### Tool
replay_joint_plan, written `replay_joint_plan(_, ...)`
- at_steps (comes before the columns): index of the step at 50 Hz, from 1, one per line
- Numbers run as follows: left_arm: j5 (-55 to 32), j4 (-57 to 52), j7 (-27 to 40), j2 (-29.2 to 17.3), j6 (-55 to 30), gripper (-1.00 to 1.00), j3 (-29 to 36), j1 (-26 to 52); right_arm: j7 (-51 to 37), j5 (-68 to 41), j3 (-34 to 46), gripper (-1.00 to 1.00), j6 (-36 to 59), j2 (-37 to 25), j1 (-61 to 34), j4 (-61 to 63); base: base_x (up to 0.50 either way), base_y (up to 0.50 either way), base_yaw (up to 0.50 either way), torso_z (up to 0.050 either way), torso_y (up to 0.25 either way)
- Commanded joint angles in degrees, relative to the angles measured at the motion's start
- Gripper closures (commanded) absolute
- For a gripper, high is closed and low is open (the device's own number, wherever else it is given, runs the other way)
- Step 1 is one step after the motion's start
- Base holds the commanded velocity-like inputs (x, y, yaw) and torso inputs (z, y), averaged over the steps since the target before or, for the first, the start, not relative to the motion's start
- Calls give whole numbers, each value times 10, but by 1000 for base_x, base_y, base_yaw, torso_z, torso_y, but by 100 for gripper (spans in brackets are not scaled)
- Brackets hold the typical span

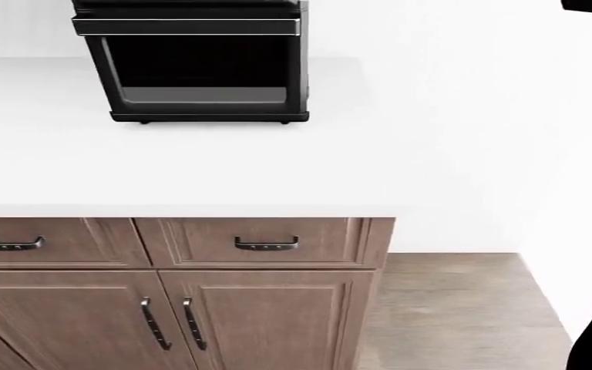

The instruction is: Turn on the toaster oven by setting the timer.

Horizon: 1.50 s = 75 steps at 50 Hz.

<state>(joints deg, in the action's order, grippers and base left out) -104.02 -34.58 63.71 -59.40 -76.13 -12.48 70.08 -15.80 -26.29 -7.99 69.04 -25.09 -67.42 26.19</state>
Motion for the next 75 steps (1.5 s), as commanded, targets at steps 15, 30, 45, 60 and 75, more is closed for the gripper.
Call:
replay_joint_plan(15,-6,-3,7,-14,15,-100,3,-11,-5,-13,-6,-100,21,4,-10,-13,203,459,0,0,0)
replay_joint_plan(30,-7,-1,6,-16,24,-100,8,-12,-12,-19,-11,-100,35,6,-12,-8,500,65,0,0,0)
replay_joint_plan(45,-3,-3,4,-19,31,-100,7,-18,-16,-17,-9,-100,27,7,-13,-17,499,367,0,0,1)
replay_joint_plan(60,3,-3,-3,-23,34,-100,8,-21,-27,-20,-18,-100,31,11,-13,-10,205,161,0,0,1)
replay_joint_plan(75,-2,-1,3,-27,43,-100,19,-14,-29,-37,-7,-100,95,1,-100,-21,0,0,0,0,0)
